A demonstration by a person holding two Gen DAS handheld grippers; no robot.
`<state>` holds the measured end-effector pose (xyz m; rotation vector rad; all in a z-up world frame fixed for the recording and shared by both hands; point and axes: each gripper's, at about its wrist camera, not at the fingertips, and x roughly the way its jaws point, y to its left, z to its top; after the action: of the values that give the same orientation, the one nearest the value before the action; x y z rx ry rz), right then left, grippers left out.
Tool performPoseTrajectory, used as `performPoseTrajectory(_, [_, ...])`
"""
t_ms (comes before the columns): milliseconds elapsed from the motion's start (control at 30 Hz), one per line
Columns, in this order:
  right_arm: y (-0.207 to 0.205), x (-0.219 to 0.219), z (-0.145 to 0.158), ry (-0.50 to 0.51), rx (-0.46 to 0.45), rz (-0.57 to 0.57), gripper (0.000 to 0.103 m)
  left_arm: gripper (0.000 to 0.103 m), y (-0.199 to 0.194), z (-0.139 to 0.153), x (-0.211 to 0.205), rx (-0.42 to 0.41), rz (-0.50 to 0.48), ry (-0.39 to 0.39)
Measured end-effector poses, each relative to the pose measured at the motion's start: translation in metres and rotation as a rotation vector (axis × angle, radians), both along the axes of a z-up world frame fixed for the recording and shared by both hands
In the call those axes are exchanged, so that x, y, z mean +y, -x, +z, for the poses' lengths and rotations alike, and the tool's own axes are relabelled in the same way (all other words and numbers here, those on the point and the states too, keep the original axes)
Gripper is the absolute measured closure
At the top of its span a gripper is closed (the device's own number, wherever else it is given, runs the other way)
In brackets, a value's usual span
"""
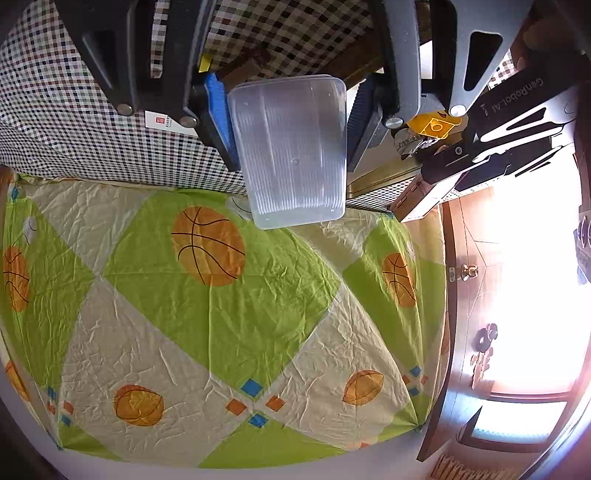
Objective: Organize rigid objects
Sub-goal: 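Carry copper box with left tool while right tool carries clear container toward tin, then lower copper box into tin and open left tool while right tool releases container there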
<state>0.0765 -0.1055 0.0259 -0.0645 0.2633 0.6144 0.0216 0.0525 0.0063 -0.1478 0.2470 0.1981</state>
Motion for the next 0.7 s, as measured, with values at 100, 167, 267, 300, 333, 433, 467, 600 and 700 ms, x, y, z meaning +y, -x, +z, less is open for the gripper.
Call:
performPoseTrajectory(100, [-0.003, 0.007, -0.001, 0.011, 0.010, 0.011, 0.046, 0.060, -0.001, -0.001, 0.009, 0.009, 0.014, 0.003])
performPoseTrajectory(167, [-0.005, 0.013, -0.001, 0.022, 0.018, 0.020, 0.046, 0.060, -0.001, -0.002, 0.013, 0.019, 0.023, 0.001])
performPoseTrajectory(267, [-0.010, 0.022, -0.001, 0.036, 0.034, 0.036, 0.046, 0.060, -0.003, -0.002, 0.019, 0.034, 0.035, -0.005])
performPoseTrajectory(300, [-0.011, 0.025, -0.001, 0.041, 0.040, 0.041, 0.046, 0.060, -0.004, -0.002, 0.021, 0.041, 0.039, -0.009])
performPoseTrajectory(333, [-0.013, 0.028, 0.000, 0.046, 0.046, 0.045, 0.046, 0.060, -0.006, -0.003, 0.023, 0.050, 0.039, -0.006])
performPoseTrajectory(433, [-0.017, 0.038, 0.001, 0.064, 0.066, 0.058, 0.046, 0.060, -0.011, -0.004, 0.030, 0.080, 0.043, 0.000])
performPoseTrajectory(467, [-0.019, 0.042, 0.001, 0.073, 0.073, 0.059, 0.046, 0.060, -0.013, -0.004, 0.032, 0.091, 0.044, -0.001])
performPoseTrajectory(600, [-0.027, 0.057, -0.001, 0.099, 0.107, 0.071, 0.046, 0.060, -0.020, -0.005, 0.041, 0.133, 0.037, 0.008])
performPoseTrajectory(700, [-0.035, 0.067, -0.005, 0.120, 0.139, 0.077, 0.046, 0.060, -0.025, -0.008, 0.050, 0.165, 0.039, 0.027])
